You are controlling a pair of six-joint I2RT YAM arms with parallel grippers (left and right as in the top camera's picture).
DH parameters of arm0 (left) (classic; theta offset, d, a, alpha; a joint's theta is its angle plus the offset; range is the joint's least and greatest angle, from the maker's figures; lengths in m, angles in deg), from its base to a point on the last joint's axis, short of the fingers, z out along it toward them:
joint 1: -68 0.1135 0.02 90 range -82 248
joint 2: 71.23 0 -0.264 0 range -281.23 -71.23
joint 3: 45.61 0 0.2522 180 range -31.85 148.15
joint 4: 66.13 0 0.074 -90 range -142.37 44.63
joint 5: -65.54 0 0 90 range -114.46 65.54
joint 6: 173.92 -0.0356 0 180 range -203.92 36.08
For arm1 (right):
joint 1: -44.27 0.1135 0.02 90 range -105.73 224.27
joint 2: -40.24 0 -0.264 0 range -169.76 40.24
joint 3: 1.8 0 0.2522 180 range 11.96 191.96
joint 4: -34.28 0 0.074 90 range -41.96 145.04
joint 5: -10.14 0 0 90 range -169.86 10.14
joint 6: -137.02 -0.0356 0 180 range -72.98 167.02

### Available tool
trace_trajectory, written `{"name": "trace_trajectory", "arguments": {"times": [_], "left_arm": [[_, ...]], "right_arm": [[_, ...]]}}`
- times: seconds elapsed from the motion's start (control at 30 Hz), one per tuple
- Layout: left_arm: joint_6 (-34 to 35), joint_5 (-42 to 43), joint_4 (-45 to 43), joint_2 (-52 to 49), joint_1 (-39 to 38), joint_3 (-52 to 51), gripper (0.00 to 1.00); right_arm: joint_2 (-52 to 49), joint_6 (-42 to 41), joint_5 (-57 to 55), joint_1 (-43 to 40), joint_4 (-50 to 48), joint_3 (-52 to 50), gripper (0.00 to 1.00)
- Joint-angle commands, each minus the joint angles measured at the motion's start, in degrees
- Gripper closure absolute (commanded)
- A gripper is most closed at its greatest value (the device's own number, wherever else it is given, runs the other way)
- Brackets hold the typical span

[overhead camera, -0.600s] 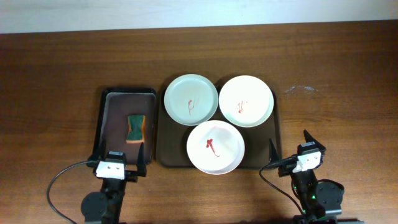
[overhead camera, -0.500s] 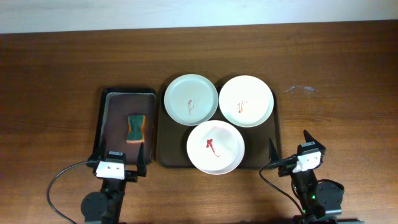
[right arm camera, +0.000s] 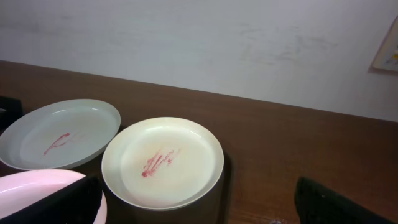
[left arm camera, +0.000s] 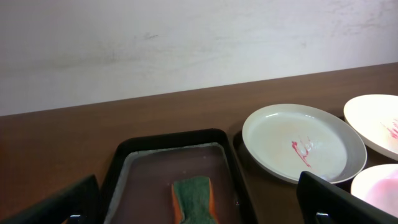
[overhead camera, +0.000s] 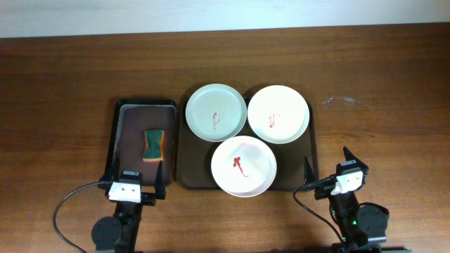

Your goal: Clean dirty plates on tray and stack at the side

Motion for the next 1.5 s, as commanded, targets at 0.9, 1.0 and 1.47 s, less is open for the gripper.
{"name": "trace_trajectory", "arguments": {"times": [0.9,1.0,1.47], "left_arm": [[2.14,-2.80,20.70,-27.12,-0.26,25.42,0.01],[2.14,-2.73,24.48,-37.59,-0.26,32.98,0.01],[2.14,0.70,33.64,-69.07,-0.28,56.83,0.01]], "right_arm": [[-26.58,-7.56,3.43,0.26,14.58,23.28,0.01],[-37.57,-7.54,3.58,0.26,22.47,32.68,0.01],[-64.08,-1.11,14.97,0.26,43.47,56.54,0.01]]}}
